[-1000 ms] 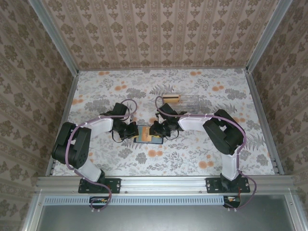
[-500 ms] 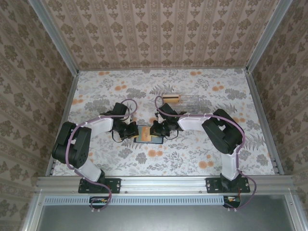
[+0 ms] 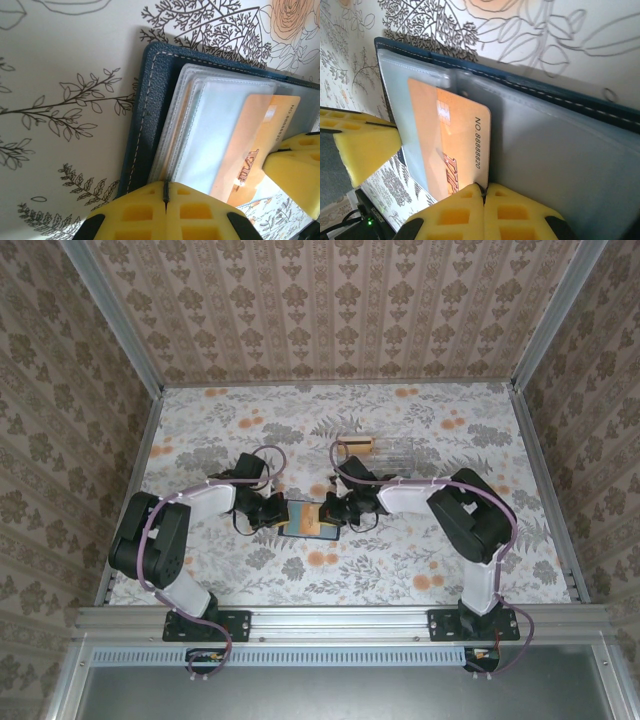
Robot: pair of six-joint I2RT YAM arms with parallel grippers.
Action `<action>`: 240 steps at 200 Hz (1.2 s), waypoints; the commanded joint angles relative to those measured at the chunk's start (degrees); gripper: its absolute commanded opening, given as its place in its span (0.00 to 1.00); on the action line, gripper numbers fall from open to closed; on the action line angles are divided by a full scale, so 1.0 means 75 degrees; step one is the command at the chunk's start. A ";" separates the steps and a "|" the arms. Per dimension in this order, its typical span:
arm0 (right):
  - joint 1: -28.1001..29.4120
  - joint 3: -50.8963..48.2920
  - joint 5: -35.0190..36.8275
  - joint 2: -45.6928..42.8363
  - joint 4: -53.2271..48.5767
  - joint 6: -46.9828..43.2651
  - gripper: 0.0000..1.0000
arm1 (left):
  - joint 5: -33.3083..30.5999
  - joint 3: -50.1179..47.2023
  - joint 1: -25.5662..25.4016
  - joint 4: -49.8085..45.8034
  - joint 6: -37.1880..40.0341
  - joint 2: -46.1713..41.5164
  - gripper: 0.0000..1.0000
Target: Take the credit cards out of the card holder
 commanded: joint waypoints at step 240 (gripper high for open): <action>-0.0070 0.3569 0.4099 -0.2544 -0.6654 -0.6490 0.00 | 0.0176 0.0976 0.0717 -0.0259 -0.0212 -0.1818 0.69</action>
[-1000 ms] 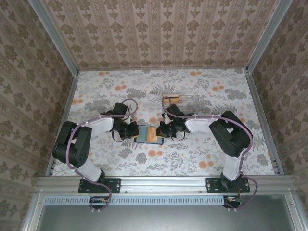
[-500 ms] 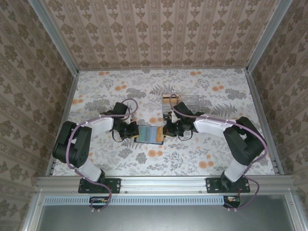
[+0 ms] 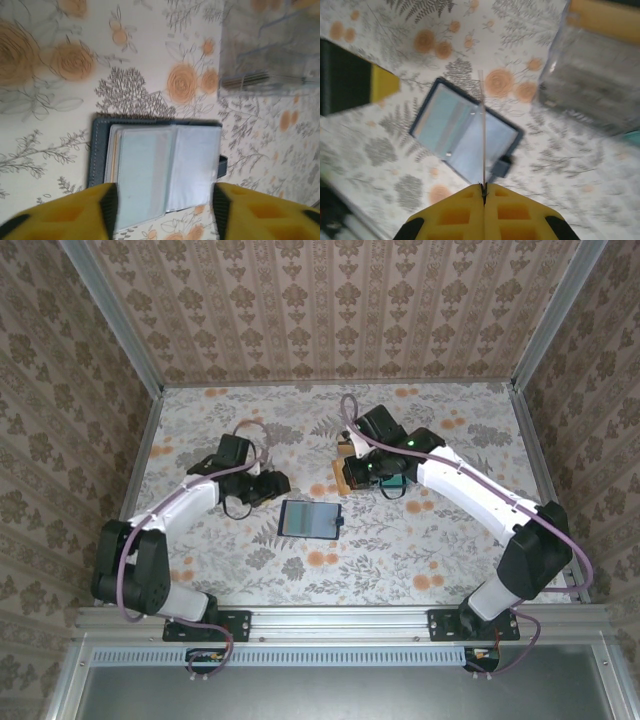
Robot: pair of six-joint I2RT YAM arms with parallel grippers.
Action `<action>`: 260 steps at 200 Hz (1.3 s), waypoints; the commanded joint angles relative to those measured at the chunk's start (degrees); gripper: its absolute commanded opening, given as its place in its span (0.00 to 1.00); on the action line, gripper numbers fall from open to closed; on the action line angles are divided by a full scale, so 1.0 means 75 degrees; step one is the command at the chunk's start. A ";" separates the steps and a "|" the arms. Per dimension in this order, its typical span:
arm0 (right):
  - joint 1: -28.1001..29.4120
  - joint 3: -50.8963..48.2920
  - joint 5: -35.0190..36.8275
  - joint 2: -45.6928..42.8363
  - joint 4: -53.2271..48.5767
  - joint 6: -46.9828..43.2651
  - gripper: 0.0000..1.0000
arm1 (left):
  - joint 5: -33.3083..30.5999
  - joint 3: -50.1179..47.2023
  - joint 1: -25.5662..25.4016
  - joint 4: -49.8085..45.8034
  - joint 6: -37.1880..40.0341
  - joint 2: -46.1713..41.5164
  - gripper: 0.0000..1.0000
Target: Take the credit cards out of the card holder
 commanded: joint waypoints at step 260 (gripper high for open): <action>0.0300 0.0879 0.4709 0.1971 0.1088 -0.9465 0.00 | -0.0044 0.0007 0.1046 -0.0338 0.0338 -0.1684 1.00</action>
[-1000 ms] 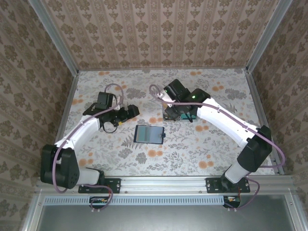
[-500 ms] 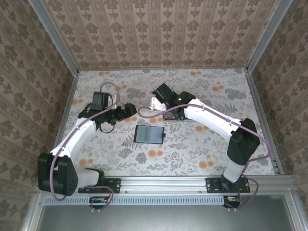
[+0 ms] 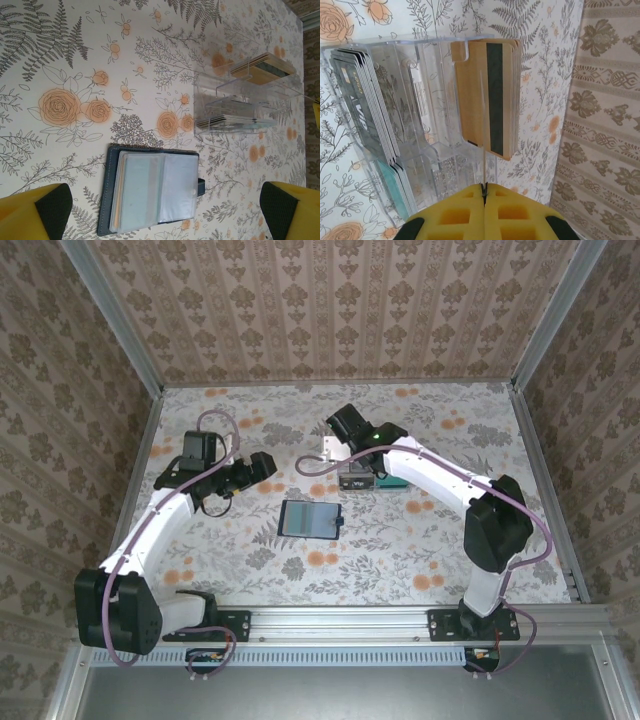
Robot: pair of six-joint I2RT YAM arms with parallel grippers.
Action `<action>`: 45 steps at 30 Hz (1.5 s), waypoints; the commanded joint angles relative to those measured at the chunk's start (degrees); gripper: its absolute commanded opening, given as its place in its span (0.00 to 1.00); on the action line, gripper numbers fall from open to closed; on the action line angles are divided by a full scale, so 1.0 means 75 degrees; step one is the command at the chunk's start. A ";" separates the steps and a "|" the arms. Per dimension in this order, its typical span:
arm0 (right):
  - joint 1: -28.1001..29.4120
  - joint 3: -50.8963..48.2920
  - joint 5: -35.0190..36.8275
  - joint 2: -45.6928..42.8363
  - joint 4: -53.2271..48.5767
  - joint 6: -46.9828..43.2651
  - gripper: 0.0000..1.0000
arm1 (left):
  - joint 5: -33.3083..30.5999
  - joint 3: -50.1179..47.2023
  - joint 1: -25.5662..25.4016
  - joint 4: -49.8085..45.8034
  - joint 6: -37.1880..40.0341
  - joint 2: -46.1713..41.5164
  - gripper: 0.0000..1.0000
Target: Take the credit cards out of the card holder
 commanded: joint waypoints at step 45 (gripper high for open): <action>-0.0329 0.0376 0.0019 0.0914 0.1218 -0.0002 0.34 | 0.0158 -0.0073 0.0353 0.0057 0.0152 0.0131 1.00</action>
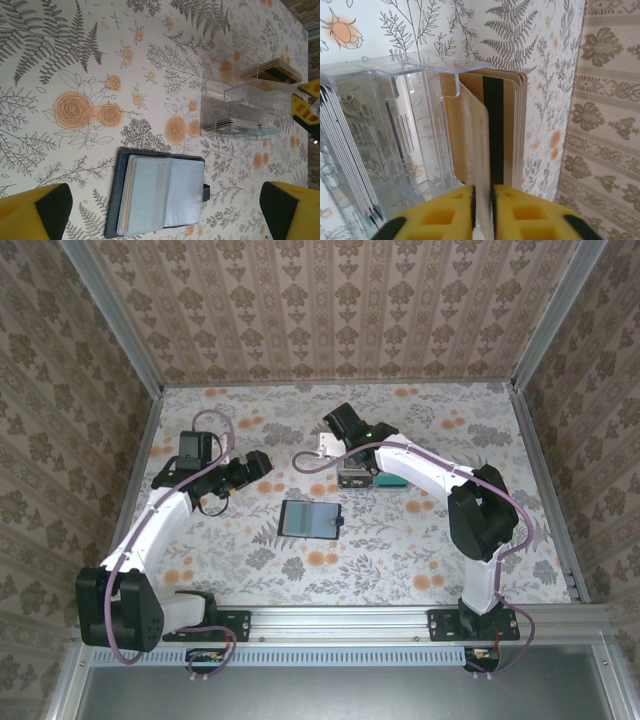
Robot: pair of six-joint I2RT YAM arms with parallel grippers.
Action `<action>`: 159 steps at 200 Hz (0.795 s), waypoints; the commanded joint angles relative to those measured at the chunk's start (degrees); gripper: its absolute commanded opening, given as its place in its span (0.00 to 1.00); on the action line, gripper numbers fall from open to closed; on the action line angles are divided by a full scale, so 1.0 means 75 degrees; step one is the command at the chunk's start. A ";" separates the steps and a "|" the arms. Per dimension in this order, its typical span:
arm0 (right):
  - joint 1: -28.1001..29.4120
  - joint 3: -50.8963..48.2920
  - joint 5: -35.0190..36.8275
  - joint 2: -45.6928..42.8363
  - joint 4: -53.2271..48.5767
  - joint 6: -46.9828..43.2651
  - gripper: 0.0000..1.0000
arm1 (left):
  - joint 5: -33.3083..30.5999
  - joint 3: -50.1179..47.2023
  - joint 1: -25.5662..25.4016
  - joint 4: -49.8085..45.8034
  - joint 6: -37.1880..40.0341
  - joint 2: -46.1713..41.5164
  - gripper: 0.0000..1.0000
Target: Take the credit cards out of the card holder
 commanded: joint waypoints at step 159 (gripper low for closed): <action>-0.0036 0.0536 -0.0307 -0.0977 -0.0175 0.3781 0.40 | 0.0607 -0.0275 -0.0070 0.0446 -0.0015 0.0329 0.84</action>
